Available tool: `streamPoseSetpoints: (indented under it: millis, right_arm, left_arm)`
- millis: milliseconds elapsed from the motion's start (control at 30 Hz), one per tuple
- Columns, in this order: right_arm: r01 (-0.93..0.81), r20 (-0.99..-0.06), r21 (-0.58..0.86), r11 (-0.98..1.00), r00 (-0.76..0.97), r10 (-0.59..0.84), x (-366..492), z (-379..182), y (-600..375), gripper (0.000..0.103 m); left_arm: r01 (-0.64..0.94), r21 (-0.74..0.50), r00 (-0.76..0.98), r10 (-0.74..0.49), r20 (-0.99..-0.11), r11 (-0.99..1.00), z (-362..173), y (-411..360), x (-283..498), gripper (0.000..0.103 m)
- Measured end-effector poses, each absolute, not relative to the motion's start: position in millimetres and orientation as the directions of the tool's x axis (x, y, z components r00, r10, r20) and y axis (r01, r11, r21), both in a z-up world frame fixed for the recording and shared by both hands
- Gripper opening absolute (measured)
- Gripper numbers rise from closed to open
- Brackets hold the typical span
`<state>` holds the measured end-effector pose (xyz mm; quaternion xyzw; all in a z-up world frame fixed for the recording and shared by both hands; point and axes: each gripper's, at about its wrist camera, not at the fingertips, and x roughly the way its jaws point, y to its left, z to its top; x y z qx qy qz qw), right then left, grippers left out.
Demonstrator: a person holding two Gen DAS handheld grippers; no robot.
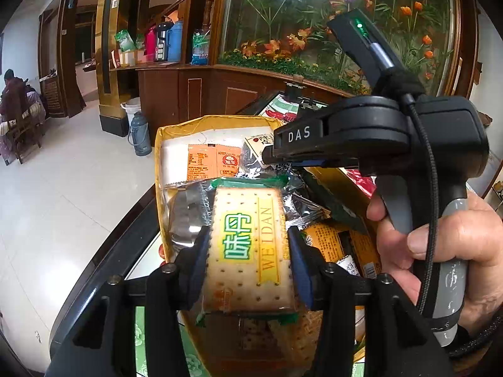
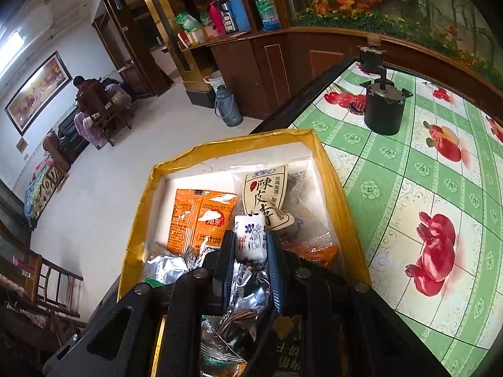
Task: Organize snacks
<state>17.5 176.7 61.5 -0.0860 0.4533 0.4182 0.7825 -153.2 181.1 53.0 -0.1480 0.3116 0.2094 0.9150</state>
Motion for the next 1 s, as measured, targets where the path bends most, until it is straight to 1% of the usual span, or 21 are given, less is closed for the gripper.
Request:
streamPoseSetpoints:
  millis: [33, 100, 233, 367, 433, 533, 600, 633, 667, 733, 800, 900, 933, 1000]
  right_arm:
    - [-0.733, -0.781, 0.25, 0.633, 0.233, 0.579, 18, 62, 176, 0.033]
    - [-0.735, -0.773, 0.264, 0.625, 0.226, 0.593, 18, 63, 172, 0.042]
    - [-0.743, -0.757, 0.265, 0.614, 0.234, 0.61, 13, 71, 164, 0.043]
    - [-0.737, -0.732, 0.296, 0.608, 0.233, 0.64, 9, 82, 147, 0.044]
    - [-0.726, -0.714, 0.321, 0.608, 0.237, 0.659, 7, 88, 132, 0.052]
    - [-0.719, -0.689, 0.333, 0.609, 0.255, 0.678, 4, 96, 110, 0.059]
    - [-0.712, -0.682, 0.331, 0.619, 0.273, 0.679, 1, 99, 95, 0.06]
    - [-0.704, -0.676, 0.336, 0.625, 0.282, 0.681, 0, 101, 84, 0.064]
    - [-0.701, -0.671, 0.341, 0.627, 0.286, 0.684, -1, 102, 76, 0.067]
    - [-0.693, -0.657, 0.343, 0.634, 0.305, 0.689, -4, 104, 56, 0.073]
    - [-0.692, -0.648, 0.339, 0.637, 0.319, 0.691, -9, 105, 35, 0.076]
    - [-0.695, -0.643, 0.301, 0.653, 0.358, 0.677, -19, 102, 4, 0.083]
    - [-0.697, -0.638, 0.281, 0.66, 0.378, 0.671, -24, 101, -7, 0.084]
    - [-0.695, -0.63, 0.249, 0.674, 0.412, 0.658, -34, 96, -26, 0.086]
  left_arm:
    - [-0.474, -0.142, 0.719, 0.289, -0.632, 0.869, 53, 181, -153, 0.056]
    - [-0.472, -0.14, 0.722, 0.291, -0.628, 0.87, 54, 179, -153, 0.059]
    - [-0.467, -0.136, 0.726, 0.292, -0.623, 0.874, 55, 172, -153, 0.067]
    - [-0.462, -0.123, 0.73, 0.298, -0.615, 0.878, 60, 164, -153, 0.071]
    - [-0.46, -0.118, 0.733, 0.301, -0.61, 0.88, 63, 159, -153, 0.074]
    - [-0.451, -0.111, 0.736, 0.298, -0.608, 0.886, 66, 151, -152, 0.075]
    - [-0.447, -0.103, 0.735, 0.3, -0.608, 0.889, 68, 144, -152, 0.08]
    - [-0.45, -0.096, 0.734, 0.306, -0.606, 0.888, 69, 140, -152, 0.086]
    - [-0.454, -0.089, 0.734, 0.316, -0.601, 0.887, 70, 137, -153, 0.088]
    - [-0.457, -0.076, 0.736, 0.329, -0.592, 0.886, 73, 131, -154, 0.09]
    - [-0.463, -0.064, 0.734, 0.342, -0.587, 0.884, 75, 125, -156, 0.095]
    - [-0.478, -0.037, 0.733, 0.375, -0.568, 0.877, 78, 116, -160, 0.099]
    - [-0.487, -0.019, 0.729, 0.394, -0.56, 0.873, 78, 111, -161, 0.102]
    - [-0.504, 0.013, 0.72, 0.428, -0.547, 0.864, 78, 104, -164, 0.103]
